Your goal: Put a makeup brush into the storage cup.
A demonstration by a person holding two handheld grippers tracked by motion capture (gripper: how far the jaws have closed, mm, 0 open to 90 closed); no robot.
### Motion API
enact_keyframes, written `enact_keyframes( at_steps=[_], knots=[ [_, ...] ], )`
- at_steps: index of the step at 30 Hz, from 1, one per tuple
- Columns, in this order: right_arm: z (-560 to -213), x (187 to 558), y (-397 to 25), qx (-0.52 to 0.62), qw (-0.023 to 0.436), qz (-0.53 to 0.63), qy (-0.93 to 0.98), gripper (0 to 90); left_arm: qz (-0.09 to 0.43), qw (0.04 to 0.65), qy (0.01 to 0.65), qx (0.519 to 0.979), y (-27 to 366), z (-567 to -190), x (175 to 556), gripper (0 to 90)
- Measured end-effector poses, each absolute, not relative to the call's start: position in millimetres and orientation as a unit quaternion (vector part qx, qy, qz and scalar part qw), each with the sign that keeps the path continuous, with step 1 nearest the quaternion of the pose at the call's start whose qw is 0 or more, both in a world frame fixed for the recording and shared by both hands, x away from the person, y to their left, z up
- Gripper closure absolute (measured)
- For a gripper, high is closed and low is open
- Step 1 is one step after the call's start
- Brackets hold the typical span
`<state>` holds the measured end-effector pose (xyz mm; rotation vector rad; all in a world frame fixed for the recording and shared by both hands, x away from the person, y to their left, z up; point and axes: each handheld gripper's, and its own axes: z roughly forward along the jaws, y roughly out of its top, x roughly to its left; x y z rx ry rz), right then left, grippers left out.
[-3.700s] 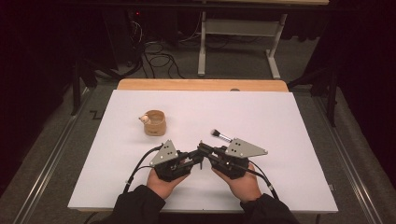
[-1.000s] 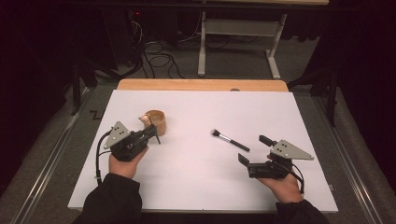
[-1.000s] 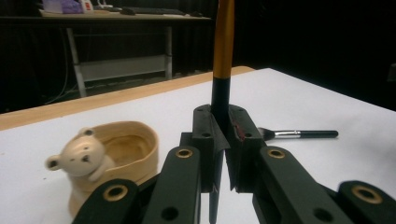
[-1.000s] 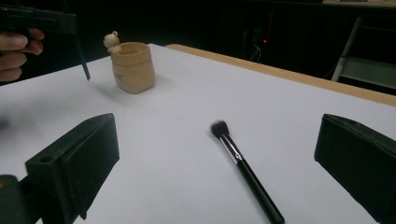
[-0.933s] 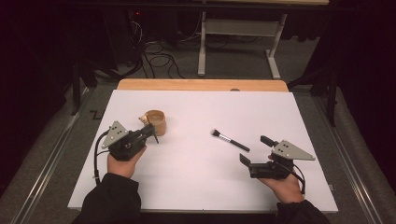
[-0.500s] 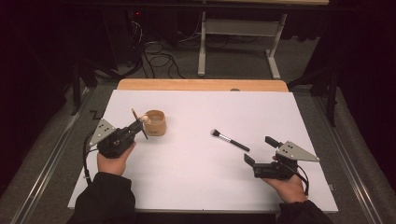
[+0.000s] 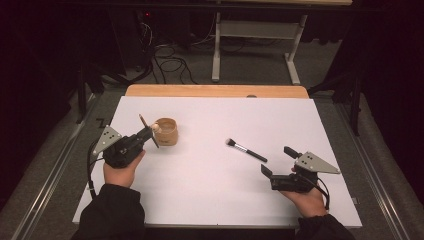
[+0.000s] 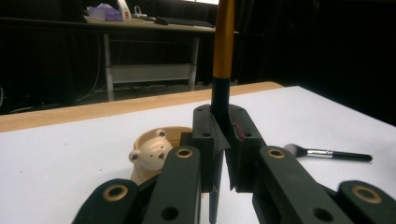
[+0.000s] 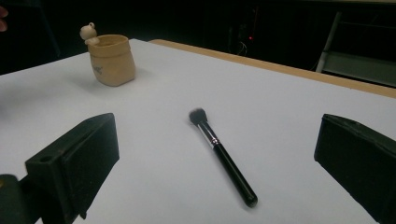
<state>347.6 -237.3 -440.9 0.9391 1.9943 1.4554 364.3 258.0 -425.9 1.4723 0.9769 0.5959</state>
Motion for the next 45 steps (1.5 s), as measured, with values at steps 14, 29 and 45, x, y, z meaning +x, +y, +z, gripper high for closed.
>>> enact_keyframes(
  at_steps=[14, 29, 45],
  knots=[
    [-445, 347, -236, 0.341, 0.243, 0.531, 0.737, 1.6, 0.254, 0.595, 0.437, 0.625, 252, -407, 384, 83.2],
    [-444, 346, -235, 0.339, 0.241, 0.532, 0.738, 2.8, 0.275, 0.578, 0.43, 0.636, 242, -390, 404, 83.2],
    [-445, 346, -234, 0.337, 0.242, 0.532, 0.738, 2.8, 0.291, 0.564, 0.442, 0.634, 241, -387, 424, 83.2]
  ],
)
